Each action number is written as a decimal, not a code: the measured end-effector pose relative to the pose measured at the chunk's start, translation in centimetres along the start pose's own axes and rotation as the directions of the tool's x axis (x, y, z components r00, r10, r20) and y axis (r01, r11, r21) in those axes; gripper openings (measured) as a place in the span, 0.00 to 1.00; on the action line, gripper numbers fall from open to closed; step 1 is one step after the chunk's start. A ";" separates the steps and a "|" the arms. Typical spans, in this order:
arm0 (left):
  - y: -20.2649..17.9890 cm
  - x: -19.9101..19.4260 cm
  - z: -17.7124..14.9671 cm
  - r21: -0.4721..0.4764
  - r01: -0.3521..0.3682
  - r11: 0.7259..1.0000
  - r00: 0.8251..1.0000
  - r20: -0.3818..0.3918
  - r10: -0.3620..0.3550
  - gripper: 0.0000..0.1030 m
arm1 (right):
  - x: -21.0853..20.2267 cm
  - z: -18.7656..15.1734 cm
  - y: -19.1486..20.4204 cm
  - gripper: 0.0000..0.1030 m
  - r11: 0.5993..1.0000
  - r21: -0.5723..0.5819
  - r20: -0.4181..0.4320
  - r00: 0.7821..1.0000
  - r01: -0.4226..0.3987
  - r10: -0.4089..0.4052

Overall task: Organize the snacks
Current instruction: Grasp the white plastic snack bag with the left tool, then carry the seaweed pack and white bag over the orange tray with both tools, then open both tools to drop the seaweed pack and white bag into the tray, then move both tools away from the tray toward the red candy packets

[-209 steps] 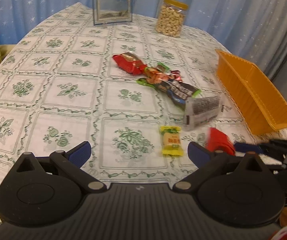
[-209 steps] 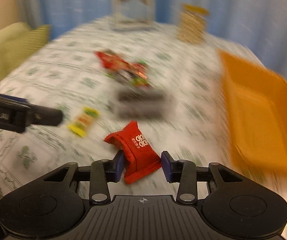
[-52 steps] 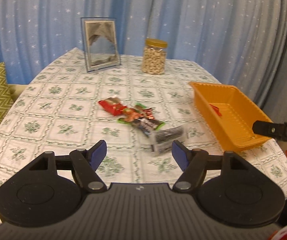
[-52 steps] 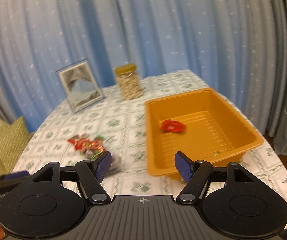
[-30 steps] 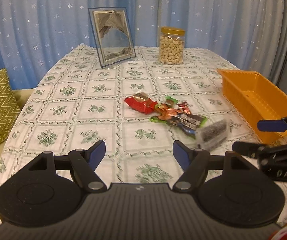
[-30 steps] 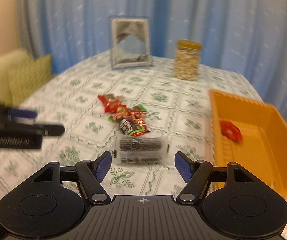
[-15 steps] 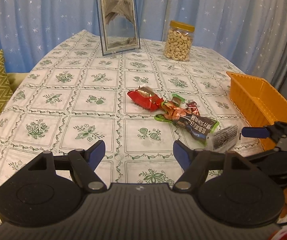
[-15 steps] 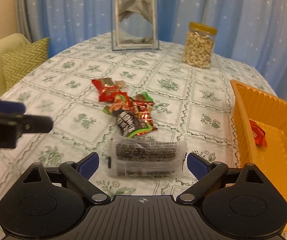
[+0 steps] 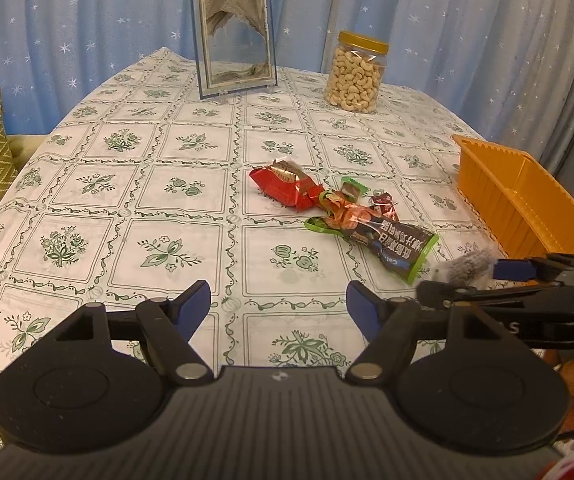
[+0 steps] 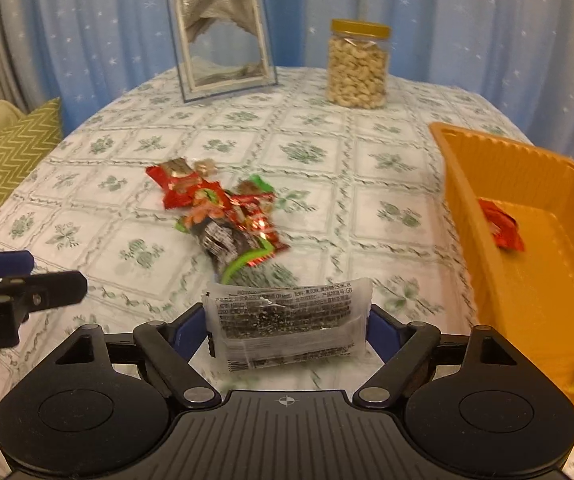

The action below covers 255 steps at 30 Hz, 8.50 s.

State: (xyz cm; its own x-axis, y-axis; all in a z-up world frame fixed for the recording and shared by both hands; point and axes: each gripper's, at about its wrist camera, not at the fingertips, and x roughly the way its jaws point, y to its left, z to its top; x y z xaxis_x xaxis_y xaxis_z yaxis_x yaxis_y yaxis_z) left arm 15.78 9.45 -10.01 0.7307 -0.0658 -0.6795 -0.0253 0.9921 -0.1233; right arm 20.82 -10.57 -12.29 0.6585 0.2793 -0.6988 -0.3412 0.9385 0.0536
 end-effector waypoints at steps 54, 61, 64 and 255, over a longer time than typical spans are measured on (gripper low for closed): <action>0.4 4.3 0.8 -0.128 0.028 0.991 0.997 -0.062 -0.036 0.50 | 1.8 5.2 -2.4 0.80 0.983 0.138 0.008 0.993 -0.119 0.119; 0.0 3.9 1.0 -0.053 0.023 0.998 0.998 -0.054 -0.026 0.38 | 1.8 5.1 -2.4 0.80 0.983 0.140 0.009 0.993 -0.117 0.117; -1.4 3.6 0.7 0.100 0.010 0.995 0.995 -0.095 -0.001 0.37 | 1.7 5.1 -2.2 0.80 0.985 0.129 0.013 0.993 -0.115 0.114; -8.1 -11.2 -1.0 -0.092 0.008 0.996 0.996 0.089 0.000 0.52 | -20.0 -3.0 -8.4 0.88 0.933 0.360 0.173 0.982 0.012 -0.079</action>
State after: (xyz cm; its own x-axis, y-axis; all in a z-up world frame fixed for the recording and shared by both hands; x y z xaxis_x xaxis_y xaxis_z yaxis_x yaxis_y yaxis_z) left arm 7.09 2.06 -2.12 0.7884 -0.0560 -0.6127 -0.0821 0.9774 -0.1950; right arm 8.54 -24.67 -0.94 0.7894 0.2347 -0.5672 -0.0689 0.9520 0.2981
